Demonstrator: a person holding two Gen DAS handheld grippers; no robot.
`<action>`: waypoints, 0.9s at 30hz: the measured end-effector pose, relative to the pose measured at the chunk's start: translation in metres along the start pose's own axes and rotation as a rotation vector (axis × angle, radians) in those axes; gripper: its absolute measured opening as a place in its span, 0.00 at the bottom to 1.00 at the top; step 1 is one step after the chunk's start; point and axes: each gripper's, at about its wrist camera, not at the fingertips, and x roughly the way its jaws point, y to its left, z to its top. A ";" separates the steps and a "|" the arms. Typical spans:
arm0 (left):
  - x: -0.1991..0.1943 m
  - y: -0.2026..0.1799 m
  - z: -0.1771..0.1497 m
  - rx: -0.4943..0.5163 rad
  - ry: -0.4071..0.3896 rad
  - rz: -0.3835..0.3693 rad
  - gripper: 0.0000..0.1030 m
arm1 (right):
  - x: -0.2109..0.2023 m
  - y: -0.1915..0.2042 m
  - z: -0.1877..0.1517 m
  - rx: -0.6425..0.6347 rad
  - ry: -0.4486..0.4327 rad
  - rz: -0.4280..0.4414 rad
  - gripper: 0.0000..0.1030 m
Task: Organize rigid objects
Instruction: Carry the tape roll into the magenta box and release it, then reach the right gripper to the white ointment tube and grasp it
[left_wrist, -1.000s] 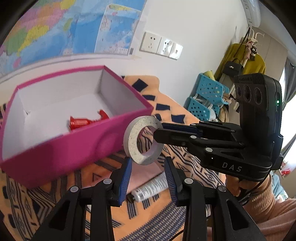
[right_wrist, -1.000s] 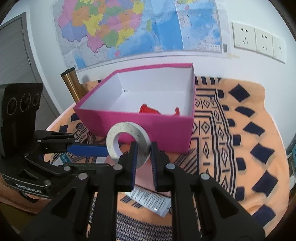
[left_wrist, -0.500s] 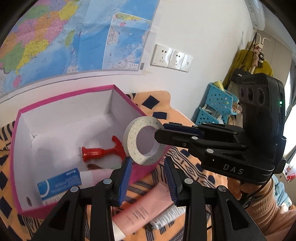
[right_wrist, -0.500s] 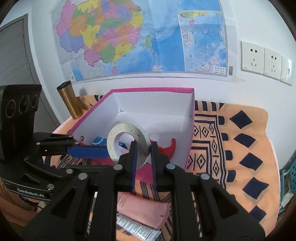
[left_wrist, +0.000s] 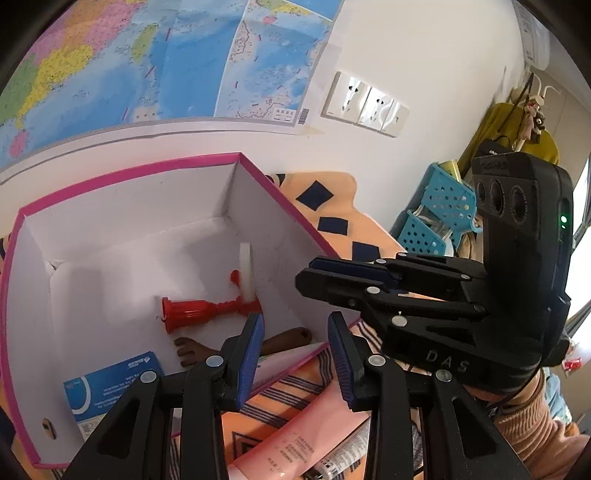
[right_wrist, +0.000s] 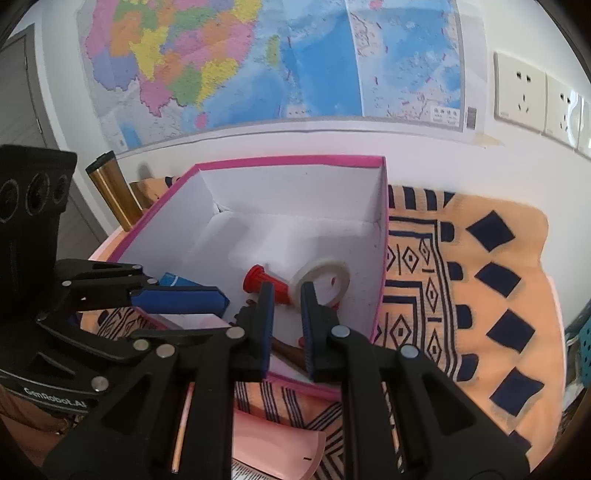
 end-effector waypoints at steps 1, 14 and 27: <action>-0.002 0.000 -0.003 0.007 -0.003 0.003 0.35 | 0.000 -0.001 -0.002 0.007 0.000 0.002 0.16; -0.037 -0.012 -0.041 0.078 -0.066 0.018 0.37 | -0.032 -0.012 -0.036 0.079 -0.030 0.037 0.24; -0.028 -0.018 -0.098 0.046 0.037 -0.024 0.39 | -0.055 -0.015 -0.097 0.139 0.014 0.050 0.33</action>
